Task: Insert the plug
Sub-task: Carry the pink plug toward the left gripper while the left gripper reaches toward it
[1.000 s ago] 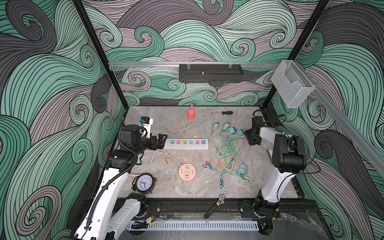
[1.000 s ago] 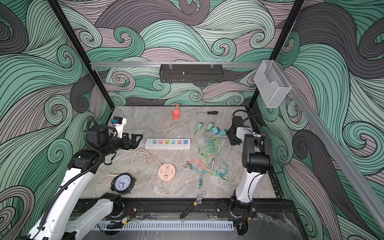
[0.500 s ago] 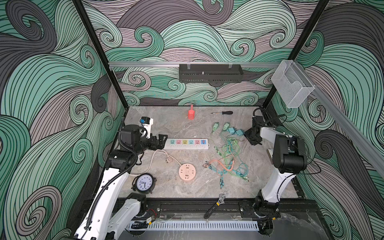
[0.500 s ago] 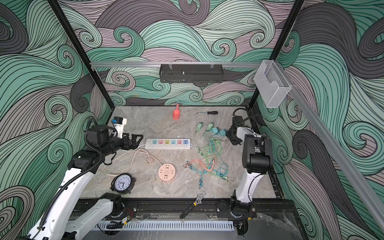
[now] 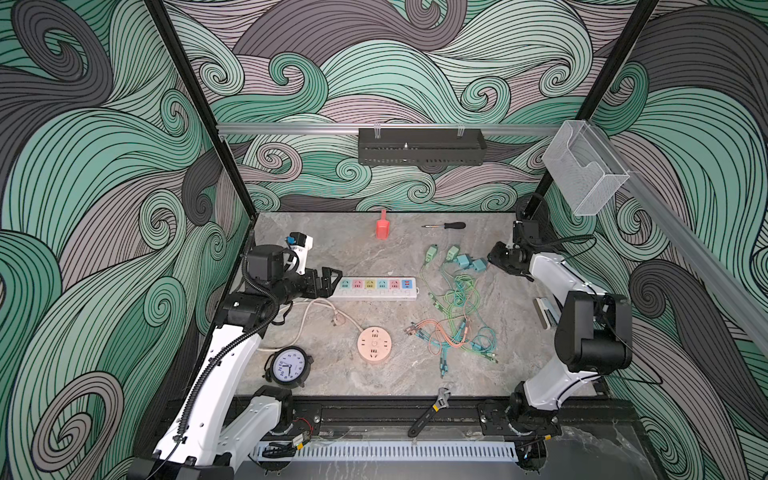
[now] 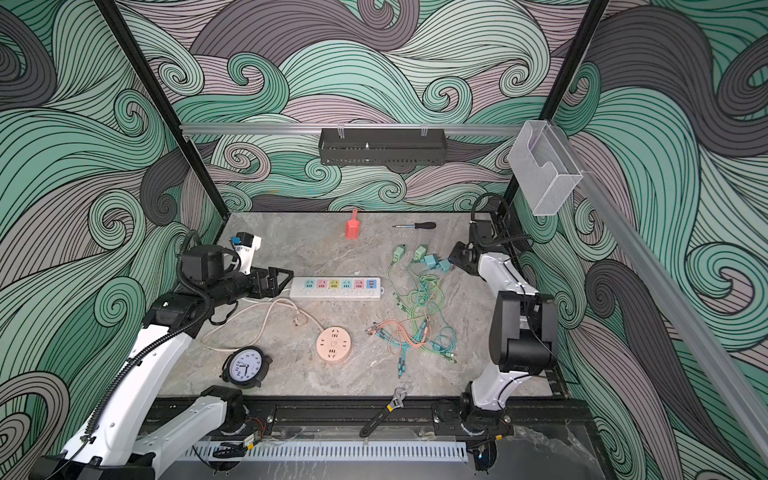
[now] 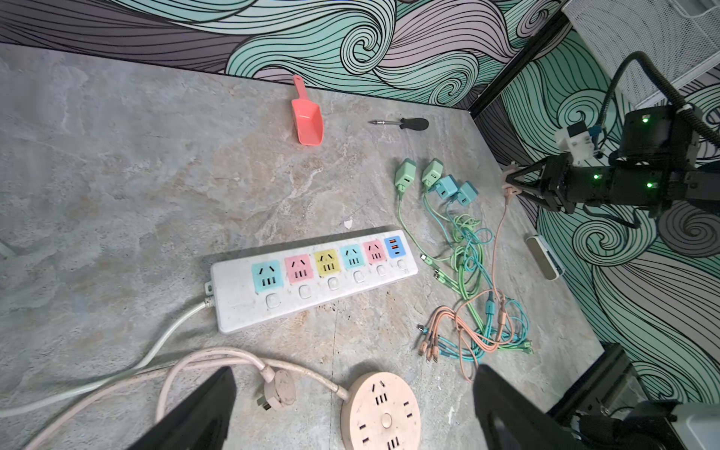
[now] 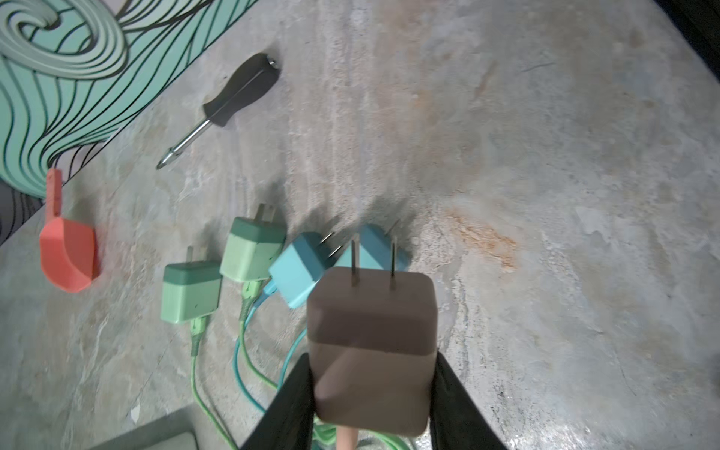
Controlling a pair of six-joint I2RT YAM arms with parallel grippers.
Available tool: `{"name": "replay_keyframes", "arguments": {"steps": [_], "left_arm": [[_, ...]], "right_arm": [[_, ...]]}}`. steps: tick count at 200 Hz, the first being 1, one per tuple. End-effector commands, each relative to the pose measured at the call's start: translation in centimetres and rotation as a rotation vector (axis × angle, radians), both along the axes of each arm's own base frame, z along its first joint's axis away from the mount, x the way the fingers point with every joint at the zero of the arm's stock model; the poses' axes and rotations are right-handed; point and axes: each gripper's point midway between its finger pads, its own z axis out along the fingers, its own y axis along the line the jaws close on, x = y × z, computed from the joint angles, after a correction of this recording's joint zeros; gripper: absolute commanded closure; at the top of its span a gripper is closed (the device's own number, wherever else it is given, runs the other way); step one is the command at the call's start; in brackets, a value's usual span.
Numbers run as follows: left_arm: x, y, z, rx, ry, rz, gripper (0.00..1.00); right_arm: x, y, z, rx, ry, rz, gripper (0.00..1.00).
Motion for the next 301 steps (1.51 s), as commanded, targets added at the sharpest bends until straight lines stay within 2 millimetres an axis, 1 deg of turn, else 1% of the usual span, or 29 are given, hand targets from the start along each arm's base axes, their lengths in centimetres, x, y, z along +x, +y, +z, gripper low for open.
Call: {"name": "replay_keyframes", "arguments": {"steps": [1, 14, 16, 17, 33, 36, 39, 52, 65, 88, 108, 119, 130, 164, 180, 204, 219, 226, 236, 269, 301], "left_arm": [[0.1, -1.4, 1.9, -0.057, 0.027, -0.060, 0.04], [0.2, -1.8, 2.0, -0.077, 0.049, -0.080, 0.04], [0.3, -1.9, 2.0, -0.081, 0.050, -0.084, 0.04], [0.3, -2.0, 2.0, -0.084, 0.051, -0.085, 0.04], [0.4, -2.5, 2.5, -0.121, 0.047, -0.107, 0.04], [0.4, -2.6, 2.6, -0.128, 0.045, -0.111, 0.04], [0.4, -2.8, 2.7, -0.136, 0.043, -0.116, 0.04], [0.5, -3.3, 3.1, -0.167, 0.041, -0.138, 0.04], [0.7, -3.9, 3.6, -0.199, 0.051, -0.169, 0.04], [0.7, -5.0, 5.0, -0.259, 0.057, -0.229, 0.05], [0.6, -5.8, 6.5, -0.306, 0.033, -0.278, 0.05], [0.5, -6.1, 7.2, -0.329, 0.021, -0.304, 0.05], [0.4, -6.4, 7.7, -0.352, 0.021, -0.324, 0.05], [0.3, -7.2, 8.0, -0.383, 0.044, -0.362, 0.06], [0.0, -7.8, 8.3, -0.399, 0.035, -0.405, 0.06], [-0.2, -8.6, 8.2, -0.410, 0.042, -0.433, 0.06], [-0.3, -8.9, 8.0, -0.411, 0.054, -0.444, 0.08], [-0.4, -9.1, 7.9, -0.411, 0.060, -0.450, 0.08], [-0.5, -9.5, 7.6, -0.410, 0.069, -0.463, 0.09], [-0.9, -10.8, 6.6, -0.420, 0.101, -0.531, 0.09], [-2.0, -12.2, 6.1, -0.407, 0.106, -0.613, 0.10]], "right_arm": [[0.2, 3.9, 3.7, -0.035, -0.085, 0.197, 0.69], [-0.2, 5.9, 5.4, -0.088, -0.121, 0.279, 0.69], [-0.2, 5.9, 5.6, -0.091, -0.124, 0.282, 0.69], [-0.3, 6.3, 5.9, -0.096, -0.131, 0.297, 0.69], [-1.0, 8.8, 8.0, -0.105, -0.188, 0.389, 0.69], [-1.2, 9.0, 8.3, -0.107, -0.195, 0.399, 0.69], [-1.4, 9.7, 8.7, -0.109, -0.211, 0.425, 0.69], [-2.1, 11.3, 9.8, -0.145, -0.248, 0.495, 0.70], [-3.3, 13.5, 11.2, -0.182, -0.297, 0.598, 0.70], [-5.0, 16.3, 13.3, -0.226, -0.384, 0.724, 0.72], [-6.8, 18.5, 14.5, -0.280, -0.436, 0.823, 0.73], [-7.7, 19.4, 15.0, -0.293, -0.456, 0.866, 0.73], [-8.9, 20.8, 15.6, -0.295, -0.491, 0.922, 0.73], [-12.6, 24.5, 17.2, -0.322, -0.627, 1.091, 0.74], [-14.3, 26.0, 17.4, -0.338, -0.665, 1.165, 0.74], [-16.2, 27.8, 17.9, -0.361, -0.706, 1.240, 0.74], [-17.2, 28.5, 17.8, -0.360, -0.721, 1.276, 0.74], [-17.4, 29.0, 18.5, -0.357, -0.758, 1.281, 0.74], [-18.0, 29.5, 18.4, -0.356, -0.771, 1.302, 0.74], [-19.3, 30.5, 18.6, -0.350, -0.807, 1.341, 0.74], [-20.2, 31.0, 18.5, -0.349, -0.811, 1.376, 0.74]]}}
